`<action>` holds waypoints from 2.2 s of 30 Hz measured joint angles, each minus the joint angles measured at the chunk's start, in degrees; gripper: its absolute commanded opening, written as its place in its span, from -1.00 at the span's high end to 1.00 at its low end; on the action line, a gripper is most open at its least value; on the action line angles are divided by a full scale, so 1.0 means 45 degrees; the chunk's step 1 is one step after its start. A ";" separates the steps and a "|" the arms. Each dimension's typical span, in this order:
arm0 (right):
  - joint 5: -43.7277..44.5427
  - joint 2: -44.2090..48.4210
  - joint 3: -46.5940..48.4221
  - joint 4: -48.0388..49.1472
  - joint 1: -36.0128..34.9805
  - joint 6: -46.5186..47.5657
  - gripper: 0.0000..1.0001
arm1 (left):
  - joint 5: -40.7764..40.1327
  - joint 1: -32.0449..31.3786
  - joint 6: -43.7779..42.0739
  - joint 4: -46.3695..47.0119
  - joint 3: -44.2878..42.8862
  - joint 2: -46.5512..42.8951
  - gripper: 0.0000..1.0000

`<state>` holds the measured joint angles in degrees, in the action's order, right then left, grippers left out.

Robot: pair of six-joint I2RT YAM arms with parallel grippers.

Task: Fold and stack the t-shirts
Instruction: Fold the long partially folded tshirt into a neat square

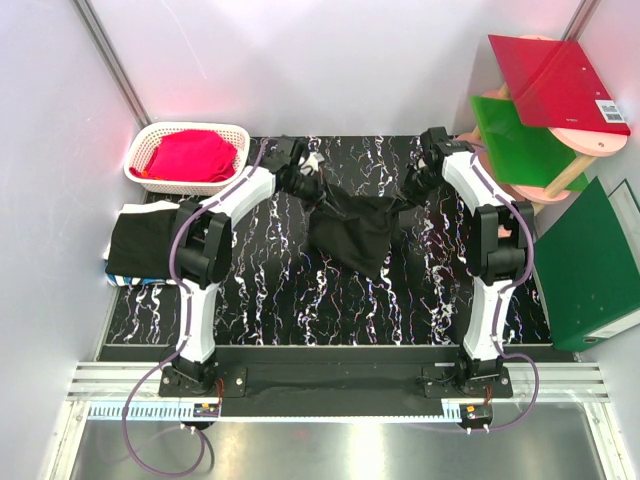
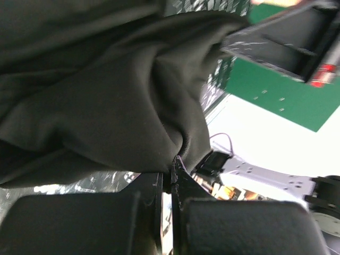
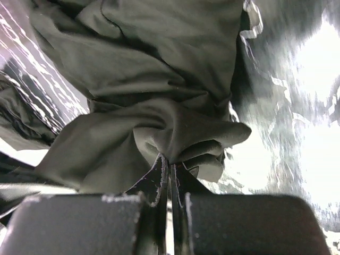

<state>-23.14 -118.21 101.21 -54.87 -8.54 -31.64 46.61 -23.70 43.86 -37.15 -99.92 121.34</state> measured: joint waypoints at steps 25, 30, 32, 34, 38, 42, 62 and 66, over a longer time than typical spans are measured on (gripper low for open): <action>0.1642 0.1880 -0.1350 0.1564 0.0005 0.0126 -0.72 | 0.0452 0.1219 0.3983 0.4692 -0.1987 0.3055 1.00; -0.0015 0.3959 -0.5605 0.3983 0.0000 -0.2244 -0.47 | 0.0500 0.1219 0.4342 0.5017 -0.2210 0.3104 1.00; -0.0583 0.4289 -0.7354 0.5226 0.0000 -0.3599 -0.45 | 0.0529 0.1219 0.4371 0.5139 -0.2268 0.3104 1.00; -0.1044 0.4537 -0.9214 0.6635 -0.0005 -0.5168 -0.47 | 0.0549 0.1224 0.4376 0.5221 -0.2273 0.3109 1.00; -0.1350 0.4857 -1.1720 0.8451 -0.0058 -0.7626 -0.46 | 0.0568 0.1224 0.4371 0.5275 -0.2273 0.3138 1.00; -0.1345 0.4872 -1.2128 1.0108 -0.0267 -0.8995 -0.40 | 0.0622 0.1243 0.4367 0.5289 -0.2273 0.3196 1.00; -0.0262 0.2725 -1.0637 1.2828 -0.1972 -1.0656 -0.04 | 0.0811 0.1409 0.4357 0.5314 -0.2273 0.3313 1.00; 0.0359 0.2705 -1.0273 1.2565 -0.2001 -1.0414 0.39 | 0.0855 0.1457 0.4362 0.5319 -0.2273 0.3381 1.00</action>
<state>-21.52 -106.04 54.98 1.67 -17.54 -78.50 50.46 -17.15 63.48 -13.21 -110.15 136.55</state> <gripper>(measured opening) 0.430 0.034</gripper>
